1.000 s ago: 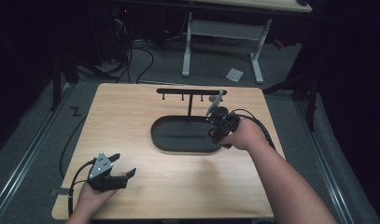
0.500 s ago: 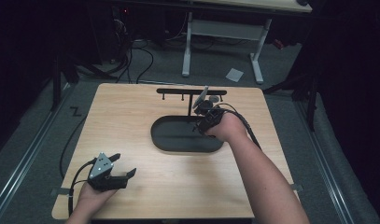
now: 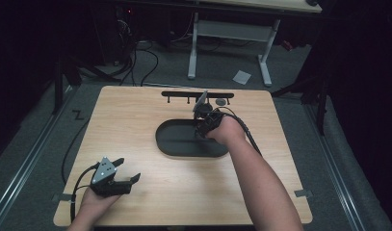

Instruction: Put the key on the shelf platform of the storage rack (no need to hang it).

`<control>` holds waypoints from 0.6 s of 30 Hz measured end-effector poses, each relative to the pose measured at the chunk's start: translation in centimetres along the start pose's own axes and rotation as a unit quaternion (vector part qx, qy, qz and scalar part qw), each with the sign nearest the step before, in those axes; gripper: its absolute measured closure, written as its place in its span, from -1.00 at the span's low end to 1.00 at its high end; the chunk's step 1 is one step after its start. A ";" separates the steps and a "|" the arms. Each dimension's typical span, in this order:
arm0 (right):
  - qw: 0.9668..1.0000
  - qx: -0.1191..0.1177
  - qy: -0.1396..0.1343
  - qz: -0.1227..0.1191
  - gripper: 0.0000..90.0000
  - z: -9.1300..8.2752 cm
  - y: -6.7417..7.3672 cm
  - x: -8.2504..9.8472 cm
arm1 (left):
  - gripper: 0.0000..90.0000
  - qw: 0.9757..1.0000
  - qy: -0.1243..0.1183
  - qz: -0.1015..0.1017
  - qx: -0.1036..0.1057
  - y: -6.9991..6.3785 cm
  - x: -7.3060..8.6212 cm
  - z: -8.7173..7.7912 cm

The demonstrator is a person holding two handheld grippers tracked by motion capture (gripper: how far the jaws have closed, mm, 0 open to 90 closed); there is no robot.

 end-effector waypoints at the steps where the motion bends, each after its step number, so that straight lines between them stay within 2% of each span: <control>1: 1.000 0.003 0.005 -0.002 0.09 0.4 0.0 0.1 | -0.64 1.000 0.000 0.000 0.000 0.0 0.0 0.0; 3: 1.000 0.002 0.008 -0.008 0.09 1.2 0.0 0.3 | -0.64 1.000 0.000 0.000 0.001 0.0 0.0 0.0; 5: 1.000 0.000 0.013 0.001 0.09 1.8 0.2 0.5 | -0.64 1.000 0.001 0.000 0.001 0.0 0.0 0.1; 7: 1.000 -0.003 0.016 -0.005 0.08 2.4 0.1 0.8 | -0.63 1.000 0.002 0.001 0.002 -0.1 0.0 0.1; 9: 1.000 -0.003 0.018 -0.001 0.09 2.4 0.2 0.8 | -0.63 1.000 0.001 0.002 0.002 -0.1 0.0 0.2; 18: 0.999 -0.003 0.034 -0.008 0.08 4.3 0.3 1.8 | -0.63 1.000 0.002 0.002 0.003 -0.1 0.0 0.2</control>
Point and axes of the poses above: each handheld gripper's, and its own axes: z roughly forward along the jaws, x roughly out of its underside, y roughly to its left, the point moved 1 cm from there along z, roughly forward along the jaws, and after that the axes turned 15 degrees about -z, right-handed, at the moved point
